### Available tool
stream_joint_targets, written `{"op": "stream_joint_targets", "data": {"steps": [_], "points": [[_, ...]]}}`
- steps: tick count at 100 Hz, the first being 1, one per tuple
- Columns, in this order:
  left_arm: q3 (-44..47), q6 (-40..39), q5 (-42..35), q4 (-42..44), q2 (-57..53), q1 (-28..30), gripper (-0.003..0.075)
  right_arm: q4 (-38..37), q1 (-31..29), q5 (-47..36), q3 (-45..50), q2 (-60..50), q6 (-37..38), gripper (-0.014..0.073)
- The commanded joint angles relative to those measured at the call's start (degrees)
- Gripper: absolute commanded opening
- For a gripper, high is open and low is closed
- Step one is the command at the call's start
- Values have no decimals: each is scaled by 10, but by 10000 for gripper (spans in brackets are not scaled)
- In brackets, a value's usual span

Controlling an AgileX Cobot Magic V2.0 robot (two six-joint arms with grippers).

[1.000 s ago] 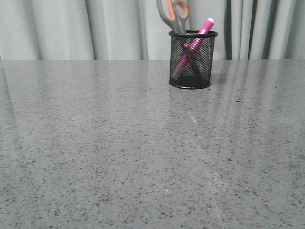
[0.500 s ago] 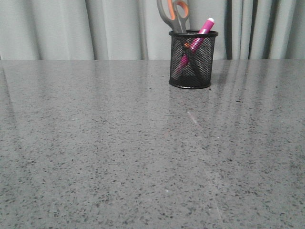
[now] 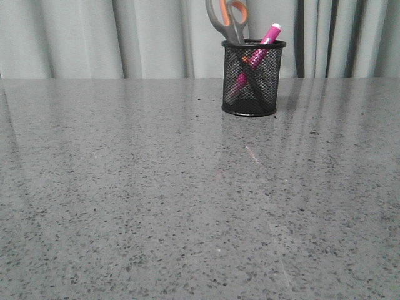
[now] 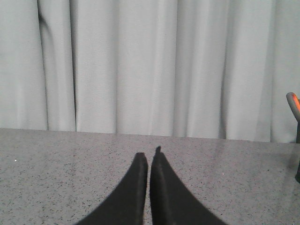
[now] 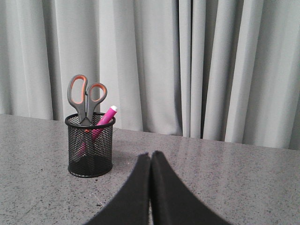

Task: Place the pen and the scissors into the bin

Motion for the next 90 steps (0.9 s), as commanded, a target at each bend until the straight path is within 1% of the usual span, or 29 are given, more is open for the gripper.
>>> {"op": "stream_joint_targets", "data": {"steps": [1, 35, 40, 43, 44, 45, 47, 48, 49, 50, 51, 52, 54, 55, 56, 57, 59, 60, 61, 62, 66, 68, 69, 71, 73, 78, 90], "points": [[-15, -1, 11, -10, 7, -4, -19, -1, -4, -40, -17, 3, -6, -75], [-15, -1, 11, -10, 7, -4, -19, -1, -4, -40, -17, 3, -6, -75], [-15, -2, 10, 8, 7, -4, -19, -1, -4, -40, -17, 3, -6, -75], [-15, -15, 10, 33, 7, -4, -19, -1, -4, -40, -17, 3, -6, -75], [-15, -35, 10, 50, 7, -4, -19, -1, -4, -40, -17, 3, -6, -75], [-15, -35, 10, 59, 7, -4, -19, -1, -4, -40, -17, 3, -6, -75], [-15, -80, 5, 103, 7, -4, -19, -1, -4, -40, -17, 3, -6, -75], [-15, -95, 5, 103, 7, -4, -19, -1, -4, -40, -17, 3, -6, -75], [-15, -127, 1, 132, 7, -4, -19, -1, -4, -40, -17, 3, -6, -75], [-15, -127, 0, 147, 7, -4, -19, -1, -4, -40, -17, 3, -6, -75], [-15, -182, -2, 182, 7, -4, -19, -1, -4, -40, -17, 3, -6, -75], [-15, -182, -3, 201, 7, -4, -19, -1, -4, -40, -17, 3, -6, -75], [-15, -266, -8, 284, 7, -4, -19, -1, -4, -40, -17, 3, -6, -75], [-15, -288, -7, 284, 7, -4, -19, -1, -4, -40, -17, 3, -6, -75], [-15, -332, -9, 328, 7, -4, -19, -1, -4, -40, -17, 3, -6, -75], [-15, -354, -10, 372, 7, -4, -19, -1, -4, -40, -17, 3, -6, -75], [-15, -398, -12, 415, 7, -4, -19, -1, -4, -40, -17, 3, -6, -75], [-15, -441, -13, 436, 7, -4, -19, -1, -4, -40, -17, 3, -6, -75], [-15, -462, -14, 479, 7, -4, -19, -1, -4, -40, -17, 3, -6, -75], [-15, -482, -14, 499, 7, -4, -19, -1, -4, -40, -17, 3, -6, -75], [-15, -611, -15, 634, 7, -4, -19, -1, -4, -40, -17, 3, -6, -75], [-15, -658, -15, 681, 7, -4, -19, -1, -4, -40, -17, 3, -6, -75], [-15, -658, -15, 681, 7, -4, -19, -1, -4, -40, -17, 3, -6, -75], [-14, -711, -16, 733, 7, -4, -19, -1, -4, -40, -17, 3, -6, -75], [-13, -742, -18, 763, 7, -4, -19, -1, -4, -40, -17, 3, -6, -75], [-7, -792, -25, 815, 7, -4, -19, -1, -4, -40, -17, 3, -6, -75], [25, -871, -70, 896, 2, -4, -19, -1, -4, -40, -17, 3, -6, -75]]}}
